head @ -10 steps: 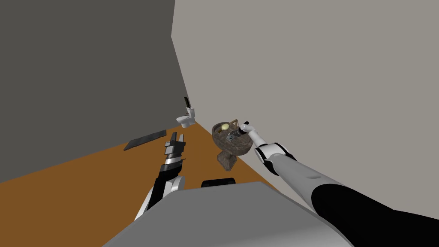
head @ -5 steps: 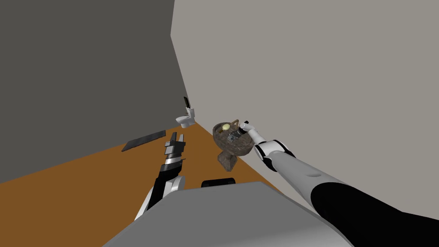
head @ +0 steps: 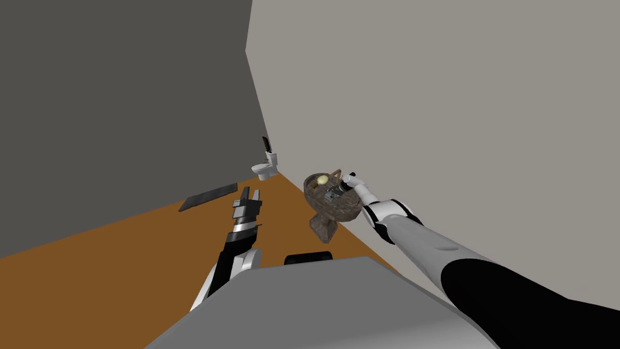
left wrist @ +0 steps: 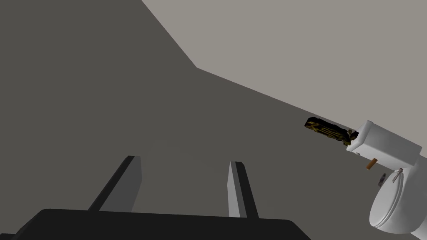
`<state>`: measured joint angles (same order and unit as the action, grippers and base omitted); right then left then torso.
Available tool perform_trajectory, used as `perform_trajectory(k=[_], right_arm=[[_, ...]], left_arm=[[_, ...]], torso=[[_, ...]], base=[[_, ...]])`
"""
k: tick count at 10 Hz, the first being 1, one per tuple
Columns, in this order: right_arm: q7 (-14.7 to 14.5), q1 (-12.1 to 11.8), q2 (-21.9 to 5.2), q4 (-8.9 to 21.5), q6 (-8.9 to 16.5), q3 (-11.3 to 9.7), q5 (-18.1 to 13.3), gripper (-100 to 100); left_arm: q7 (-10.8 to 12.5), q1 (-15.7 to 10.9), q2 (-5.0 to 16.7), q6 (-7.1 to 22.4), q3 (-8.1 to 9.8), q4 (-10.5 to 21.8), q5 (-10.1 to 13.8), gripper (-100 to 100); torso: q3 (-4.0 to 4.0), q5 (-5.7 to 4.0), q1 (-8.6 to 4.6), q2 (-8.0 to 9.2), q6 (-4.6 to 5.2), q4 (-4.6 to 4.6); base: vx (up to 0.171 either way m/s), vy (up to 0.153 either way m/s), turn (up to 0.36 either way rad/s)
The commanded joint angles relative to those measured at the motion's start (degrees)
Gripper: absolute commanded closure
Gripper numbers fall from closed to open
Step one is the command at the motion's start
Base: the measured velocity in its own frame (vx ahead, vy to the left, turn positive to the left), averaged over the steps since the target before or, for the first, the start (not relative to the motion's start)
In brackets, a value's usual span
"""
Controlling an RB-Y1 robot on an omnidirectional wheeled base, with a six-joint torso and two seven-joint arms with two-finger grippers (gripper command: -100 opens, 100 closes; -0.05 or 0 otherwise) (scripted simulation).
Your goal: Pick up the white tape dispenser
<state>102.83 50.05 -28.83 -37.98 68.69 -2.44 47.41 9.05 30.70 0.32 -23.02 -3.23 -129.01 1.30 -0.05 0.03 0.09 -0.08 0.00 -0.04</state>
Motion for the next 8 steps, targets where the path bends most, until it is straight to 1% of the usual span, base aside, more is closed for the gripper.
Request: perform_trajectory(k=[1,2,3,4,8], right_arm=[[-1.9,-0.3,-0.9,1.6,-0.7,0.9,0.6,-100],[-3.4,-0.9,-1.8,2.4,-1.1,1.7,1.1,-100],[-2.9,-0.1,-1.2,3.2,-1.2,1.2,0.9,-100],[-3.3,-0.1,-1.3,3.4,-1.4,1.3,0.9,100],[-3.3,-0.2,-1.3,3.4,-1.4,1.3,0.9,100]], left_arm=[[0.0,0.0,0.0,0.0,0.0,0.0,0.0,0],[0.0,0.0,0.0,0.0,0.0,0.0,0.0,0],[0.0,0.0,0.0,0.0,0.0,0.0,0.0,0],[0.0,0.0,0.0,0.0,0.0,0.0,0.0,0],[0.0,0.0,0.0,0.0,0.0,0.0,0.0,0]], torso=[[0.0,0.0,0.0,0.0,0.0,0.0],[0.01,0.0,0.01,0.01,-0.01,0.0],[-0.01,0.01,0.08,-0.01,0.0,-0.01],[0.0,0.0,-0.01,0.0,0.0,0.0],[0.04,-0.05,-0.16,0.05,-0.02,0.03]], base=[[0.002,0.042,0.072],[0.012,0.071,0.097],[0.006,0.033,0.008],[0.001,0.005,-0.003],[0.0,0.0,0.0]])
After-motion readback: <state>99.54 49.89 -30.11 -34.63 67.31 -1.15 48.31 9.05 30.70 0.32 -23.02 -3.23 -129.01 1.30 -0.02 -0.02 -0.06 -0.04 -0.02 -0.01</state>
